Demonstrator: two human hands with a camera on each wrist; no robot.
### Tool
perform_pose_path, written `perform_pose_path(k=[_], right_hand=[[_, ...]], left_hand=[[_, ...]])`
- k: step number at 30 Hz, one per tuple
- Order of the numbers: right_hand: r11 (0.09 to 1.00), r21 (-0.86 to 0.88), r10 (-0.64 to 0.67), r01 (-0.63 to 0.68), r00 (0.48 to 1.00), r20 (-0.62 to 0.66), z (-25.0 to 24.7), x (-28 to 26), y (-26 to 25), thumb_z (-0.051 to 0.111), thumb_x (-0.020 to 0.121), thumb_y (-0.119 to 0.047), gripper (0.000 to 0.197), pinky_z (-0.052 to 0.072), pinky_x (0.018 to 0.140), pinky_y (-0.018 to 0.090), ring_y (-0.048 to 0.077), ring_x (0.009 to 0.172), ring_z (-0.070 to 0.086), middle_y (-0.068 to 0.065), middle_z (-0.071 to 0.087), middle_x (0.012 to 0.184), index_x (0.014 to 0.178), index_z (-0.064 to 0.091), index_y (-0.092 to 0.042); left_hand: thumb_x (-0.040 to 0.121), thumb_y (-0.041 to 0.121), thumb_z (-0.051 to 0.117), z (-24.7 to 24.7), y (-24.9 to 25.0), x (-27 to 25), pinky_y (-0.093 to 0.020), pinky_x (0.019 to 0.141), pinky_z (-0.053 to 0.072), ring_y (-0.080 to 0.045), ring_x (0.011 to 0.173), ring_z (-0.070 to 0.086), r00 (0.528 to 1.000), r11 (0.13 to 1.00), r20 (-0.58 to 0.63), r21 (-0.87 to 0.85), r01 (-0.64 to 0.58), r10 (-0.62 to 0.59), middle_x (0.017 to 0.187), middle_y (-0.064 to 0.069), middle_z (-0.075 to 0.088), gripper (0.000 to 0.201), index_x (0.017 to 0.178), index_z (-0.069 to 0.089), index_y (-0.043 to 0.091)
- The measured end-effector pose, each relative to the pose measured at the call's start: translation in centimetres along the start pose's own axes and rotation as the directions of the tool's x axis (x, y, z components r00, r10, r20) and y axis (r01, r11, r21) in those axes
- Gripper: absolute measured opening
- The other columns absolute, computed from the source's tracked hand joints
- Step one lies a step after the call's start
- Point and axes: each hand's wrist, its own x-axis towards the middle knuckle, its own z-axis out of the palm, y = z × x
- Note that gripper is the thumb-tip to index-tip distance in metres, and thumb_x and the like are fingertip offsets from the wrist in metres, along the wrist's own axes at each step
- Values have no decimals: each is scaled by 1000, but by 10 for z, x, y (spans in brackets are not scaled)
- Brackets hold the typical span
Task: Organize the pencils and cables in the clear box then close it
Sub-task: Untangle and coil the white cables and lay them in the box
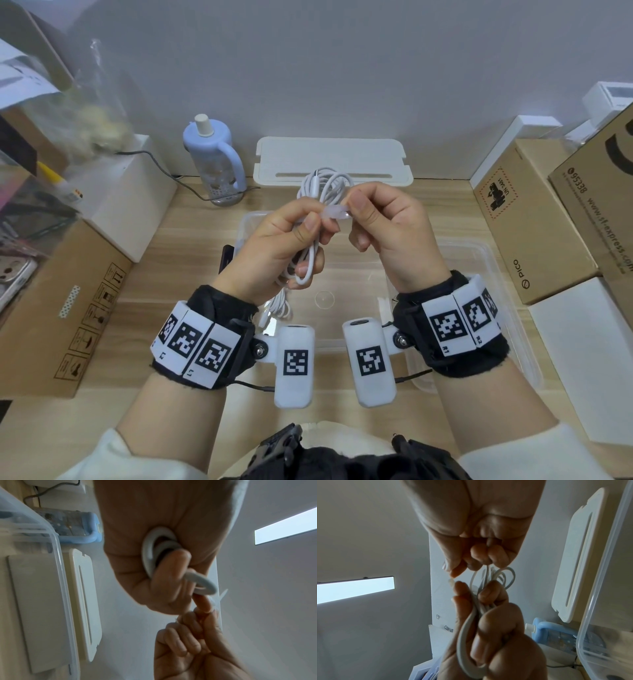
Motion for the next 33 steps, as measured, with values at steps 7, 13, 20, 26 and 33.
perform_pose_path(k=[7,13,20,26,33], right_hand=[[995,96,-2,3,1000,-10,-2,0,3,50,84,-15,21,35,43,16,3,40,36,-11,59,54,69,66,-17],[998,56,-29,28,999,29,-2,-2,2,49,84,-11,14,38,46,16,2,42,39,-14,62,54,75,60,-9],[994,106,-27,24,999,29,-2,-1,5,51,83,-12,26,38,46,18,3,41,40,-11,64,58,65,69,-20],[998,63,-20,16,998,65,-4,-1,5,52,83,-13,28,38,47,17,3,43,42,-12,64,59,63,70,-23],[991,-78,-96,104,990,107,2,-3,5,59,85,-24,13,40,51,15,7,54,50,-9,59,59,77,52,-17]], left_hand=[[79,40,66,3,-1,0,-12,38,31,-4,41,40,995,996,89,-78,-48,55,76,4,54,19,82,65,21],[79,40,66,2,0,0,-12,37,31,-3,40,39,994,994,92,-97,-57,66,75,5,53,19,80,65,21],[80,40,64,1,-1,-1,-12,36,26,-4,40,39,993,994,95,-90,-60,69,76,5,55,18,80,65,22],[80,39,65,-1,-1,-1,-11,37,31,-4,40,40,994,994,98,-94,-45,55,76,4,54,19,81,65,20],[80,30,66,0,1,1,-14,36,24,-7,37,39,999,991,-51,134,-1,8,68,3,51,13,78,63,18]])
